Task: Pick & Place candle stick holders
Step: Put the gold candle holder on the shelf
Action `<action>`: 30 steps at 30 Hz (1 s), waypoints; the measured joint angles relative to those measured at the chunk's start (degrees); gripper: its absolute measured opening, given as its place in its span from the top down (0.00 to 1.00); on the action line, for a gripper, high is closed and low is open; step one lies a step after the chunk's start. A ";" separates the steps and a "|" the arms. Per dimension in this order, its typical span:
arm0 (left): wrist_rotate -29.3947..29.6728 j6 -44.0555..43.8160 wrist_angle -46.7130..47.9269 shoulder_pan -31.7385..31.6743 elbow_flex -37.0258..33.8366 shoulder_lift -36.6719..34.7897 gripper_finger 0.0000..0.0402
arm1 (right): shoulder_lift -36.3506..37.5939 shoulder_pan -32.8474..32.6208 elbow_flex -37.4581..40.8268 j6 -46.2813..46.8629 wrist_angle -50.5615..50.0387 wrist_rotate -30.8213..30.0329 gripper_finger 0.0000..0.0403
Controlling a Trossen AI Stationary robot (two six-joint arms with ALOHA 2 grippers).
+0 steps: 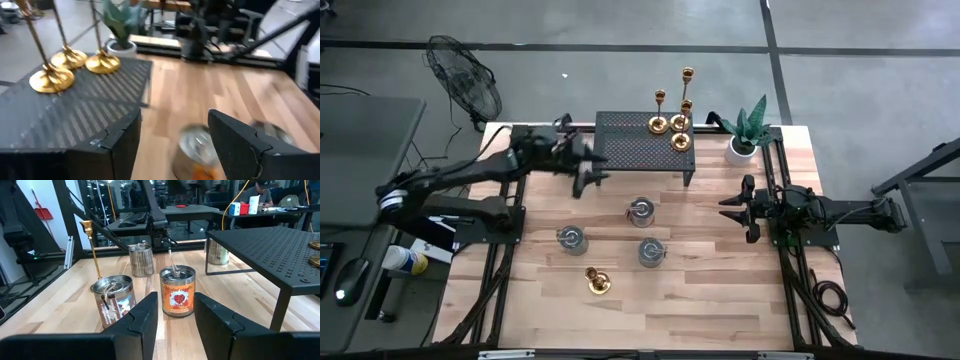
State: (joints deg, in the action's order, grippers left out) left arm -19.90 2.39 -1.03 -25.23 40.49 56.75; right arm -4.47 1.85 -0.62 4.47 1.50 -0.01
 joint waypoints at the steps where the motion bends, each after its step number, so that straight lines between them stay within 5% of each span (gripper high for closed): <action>1: 0.65 -0.05 1.19 0.99 -1.37 -2.26 0.44 | -0.02 0.00 0.00 0.00 0.00 0.00 0.71; 8: 3.69 -0.08 9.35 10.51 -8.83 -16.30 0.44 | -0.02 -0.01 0.00 0.00 0.02 0.01 0.71; 15: 7.01 -2.67 12.18 22.66 -14.27 -23.01 0.44 | -0.02 -0.02 0.02 -0.02 0.00 0.00 0.71; 21: 12.91 -4.41 11.96 33.48 -16.71 -23.30 0.44 | -0.01 -0.01 0.00 -0.01 0.02 0.01 0.71; 30: 23.11 -6.58 7.68 46.32 -16.76 -13.40 0.44 | -0.02 -0.01 0.02 -0.01 0.02 0.02 0.71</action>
State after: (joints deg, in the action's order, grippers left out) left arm 3.20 -4.18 6.66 21.09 23.73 43.35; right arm -4.49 1.83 -0.61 4.46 1.51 0.01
